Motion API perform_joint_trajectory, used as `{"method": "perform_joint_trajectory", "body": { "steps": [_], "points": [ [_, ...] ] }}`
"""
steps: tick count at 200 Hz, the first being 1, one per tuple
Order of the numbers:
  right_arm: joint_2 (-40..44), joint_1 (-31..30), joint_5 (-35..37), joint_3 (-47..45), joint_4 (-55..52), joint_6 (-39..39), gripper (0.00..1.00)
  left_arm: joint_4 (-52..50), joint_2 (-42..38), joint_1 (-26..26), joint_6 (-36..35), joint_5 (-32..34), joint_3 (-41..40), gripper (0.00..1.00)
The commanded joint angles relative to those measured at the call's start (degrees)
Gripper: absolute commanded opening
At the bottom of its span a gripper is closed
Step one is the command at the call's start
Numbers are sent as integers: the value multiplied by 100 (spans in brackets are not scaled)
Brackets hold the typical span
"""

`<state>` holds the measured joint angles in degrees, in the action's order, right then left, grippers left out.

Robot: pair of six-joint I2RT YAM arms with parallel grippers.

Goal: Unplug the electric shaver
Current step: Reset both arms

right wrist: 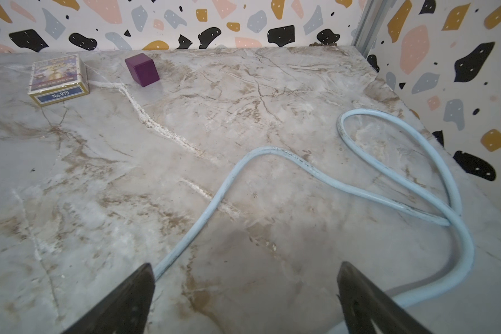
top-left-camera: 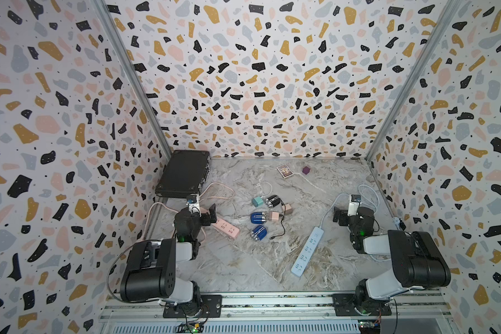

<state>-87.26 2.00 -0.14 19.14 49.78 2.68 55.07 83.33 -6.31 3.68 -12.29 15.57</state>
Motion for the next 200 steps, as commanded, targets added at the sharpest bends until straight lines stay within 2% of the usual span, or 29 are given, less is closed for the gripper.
{"method": "perform_joint_trajectory", "body": {
  "steps": [1, 49, 67, 200],
  "points": [
    [44, -6, -7, 51, 196, -64, 100, 13, -57, 24, -106, -185, 44, 100],
    [51, -1, 14, 117, 37, -57, 100, -112, -28, 26, -189, -355, 123, 100],
    [47, -2, 13, 116, 62, -57, 100, -621, -48, 381, -365, 350, 344, 100],
    [43, -6, 19, 117, 49, -48, 100, -462, -93, 384, -325, 368, 244, 100]
  ]
}}
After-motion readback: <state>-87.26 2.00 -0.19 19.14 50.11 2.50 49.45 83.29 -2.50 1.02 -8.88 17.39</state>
